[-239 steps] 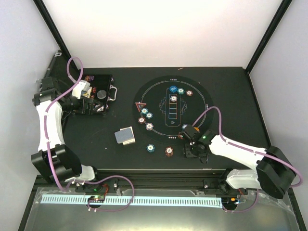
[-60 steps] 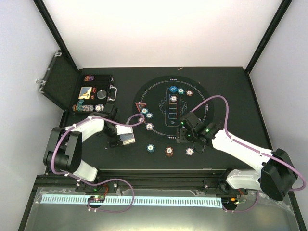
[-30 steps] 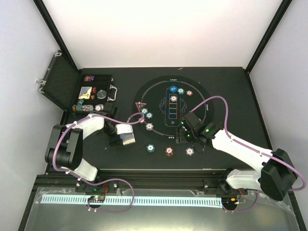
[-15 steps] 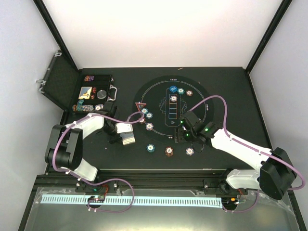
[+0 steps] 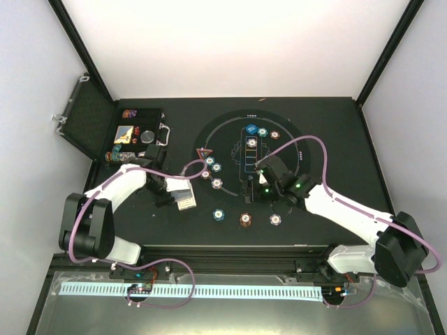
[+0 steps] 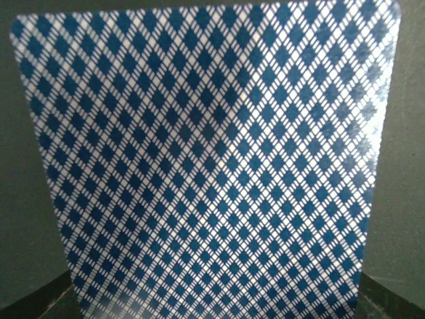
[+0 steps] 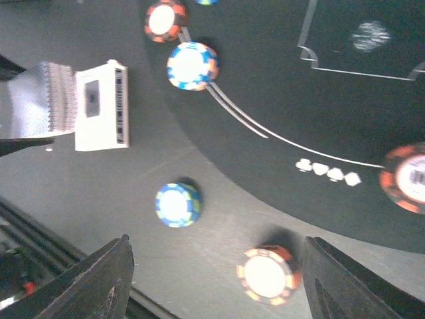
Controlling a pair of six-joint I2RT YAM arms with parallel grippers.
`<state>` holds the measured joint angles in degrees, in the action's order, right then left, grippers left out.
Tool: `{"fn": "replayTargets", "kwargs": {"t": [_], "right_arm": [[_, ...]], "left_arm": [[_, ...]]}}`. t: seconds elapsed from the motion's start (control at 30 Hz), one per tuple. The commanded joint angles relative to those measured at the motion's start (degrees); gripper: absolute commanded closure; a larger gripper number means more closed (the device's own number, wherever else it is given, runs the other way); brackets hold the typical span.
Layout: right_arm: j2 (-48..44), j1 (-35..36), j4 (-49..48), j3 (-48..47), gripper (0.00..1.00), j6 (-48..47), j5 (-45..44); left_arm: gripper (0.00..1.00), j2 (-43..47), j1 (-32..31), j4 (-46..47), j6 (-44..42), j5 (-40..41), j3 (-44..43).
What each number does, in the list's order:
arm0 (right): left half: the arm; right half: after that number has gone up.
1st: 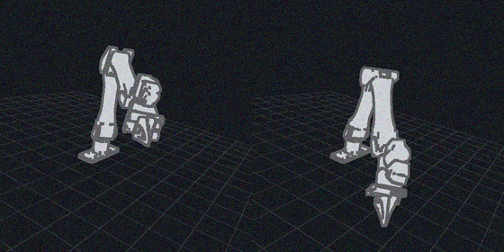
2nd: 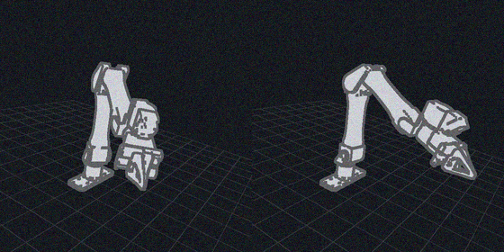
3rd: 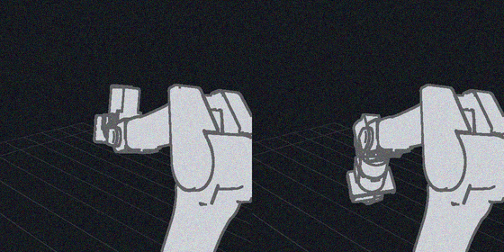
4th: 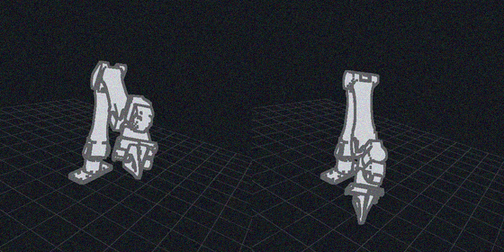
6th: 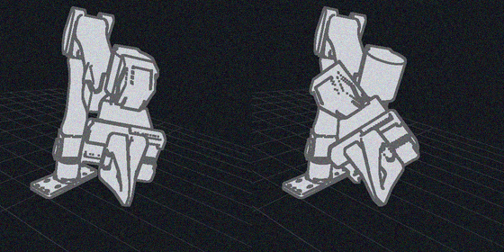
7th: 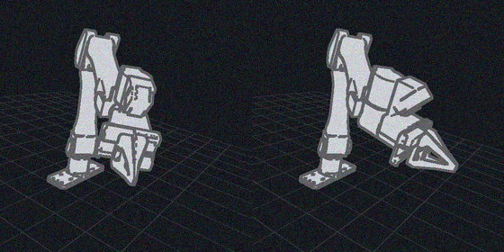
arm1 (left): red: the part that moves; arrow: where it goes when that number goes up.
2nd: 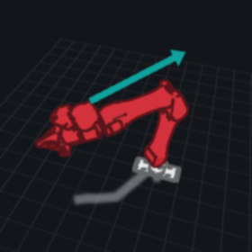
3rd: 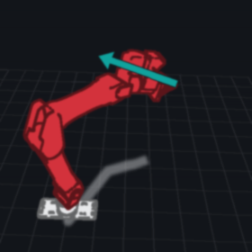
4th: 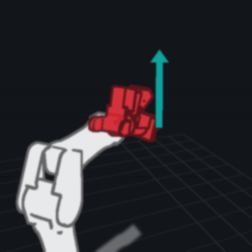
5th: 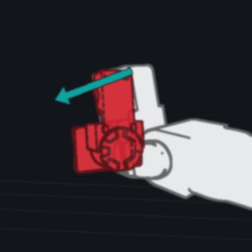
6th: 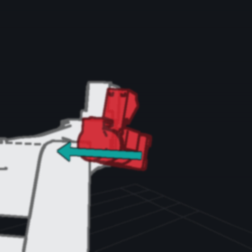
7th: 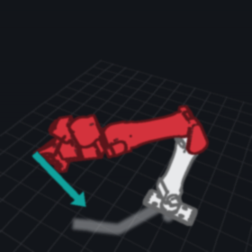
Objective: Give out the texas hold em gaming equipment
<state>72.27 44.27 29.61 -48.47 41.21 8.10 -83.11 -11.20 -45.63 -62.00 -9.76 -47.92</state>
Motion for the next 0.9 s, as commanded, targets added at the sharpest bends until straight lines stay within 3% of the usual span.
{"fn": "replayTargets", "kwargs": {"t": [0.0,0.37,0.6,0.87], "right_arm": [[1.6,0.3,-9.7,-2.2,0.28,2.5,10.1],[11.2,1.7,-37.8,-4.4,0.28,15.9,28.3],[17.2,3.9,-43.9,-6.5,0.28,19.5,30.3],[19.3,4.7,-44.2,-6.7,0.31,19.7,30.1]], "left_arm": [[0.99,3.8,0.2,-6.8,-0.6,-3.0,-5.4],[0.99,7.7,-2.9,-17.3,1.1,-12.3,-13.5],[0.98,9.4,-6.5,-19.0,2.5,-12.9,-15.3],[0.99,11.6,-8.3,-19.5,3.0,-12.6,-15.8]]}}
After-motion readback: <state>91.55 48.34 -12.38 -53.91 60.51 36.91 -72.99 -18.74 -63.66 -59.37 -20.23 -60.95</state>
